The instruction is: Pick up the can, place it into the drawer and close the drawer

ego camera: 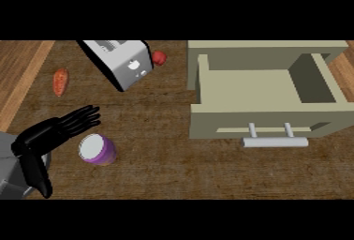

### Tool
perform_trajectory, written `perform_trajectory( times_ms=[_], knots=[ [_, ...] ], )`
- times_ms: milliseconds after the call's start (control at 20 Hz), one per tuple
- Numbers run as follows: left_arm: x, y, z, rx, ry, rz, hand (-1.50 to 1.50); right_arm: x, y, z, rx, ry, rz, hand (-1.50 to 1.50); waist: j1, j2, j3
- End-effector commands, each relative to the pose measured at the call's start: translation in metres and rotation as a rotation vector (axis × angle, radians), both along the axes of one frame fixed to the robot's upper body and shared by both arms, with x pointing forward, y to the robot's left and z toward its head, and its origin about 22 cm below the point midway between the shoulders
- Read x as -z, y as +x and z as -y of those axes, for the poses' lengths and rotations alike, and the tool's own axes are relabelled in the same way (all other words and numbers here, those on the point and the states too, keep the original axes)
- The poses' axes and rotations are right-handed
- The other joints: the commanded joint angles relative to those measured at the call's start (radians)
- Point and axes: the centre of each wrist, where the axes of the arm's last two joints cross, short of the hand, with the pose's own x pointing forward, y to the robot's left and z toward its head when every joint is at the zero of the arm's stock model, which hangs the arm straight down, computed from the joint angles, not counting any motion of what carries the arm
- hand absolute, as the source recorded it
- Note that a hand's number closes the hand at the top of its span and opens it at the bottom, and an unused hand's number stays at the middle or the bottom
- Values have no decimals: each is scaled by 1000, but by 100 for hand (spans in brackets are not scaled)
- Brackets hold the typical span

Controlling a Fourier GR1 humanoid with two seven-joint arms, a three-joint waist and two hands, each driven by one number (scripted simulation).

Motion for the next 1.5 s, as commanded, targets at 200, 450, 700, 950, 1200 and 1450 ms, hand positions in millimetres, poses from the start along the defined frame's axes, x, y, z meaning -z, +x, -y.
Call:
perform_trajectory(
  times_ms=[200, 450, 700, 950, 1200, 1450],
  knots=[
    [28, 16, 6, -27, 32, 19, -150, 5, 8, -12, 3, 8, 10, -150, -1, 2, 0],
    [45, 25, 1, -58, 60, -12, -150, 8, -13, 8, -23, 8, 17, -150, -17, 4, -1],
    [64, 3, -18, -50, 64, -30, -150, -8, -8, 7, -28, -5, 13, -150, -13, 6, -2],
    [83, -8, -19, -73, 53, -73, -150, -12, -16, -1, -12, 8, 22, -150, -21, 7, -3],
    [94, -10, -8, -61, 29, -78, -150, -6, -15, 0, -20, 6, 14, -150, -21, 8, -3],
    [98, 4, 15, -37, 31, -100, -150, -4, -18, 8, -14, 28, 11, -150, -20, 6, -2]
  ],
)
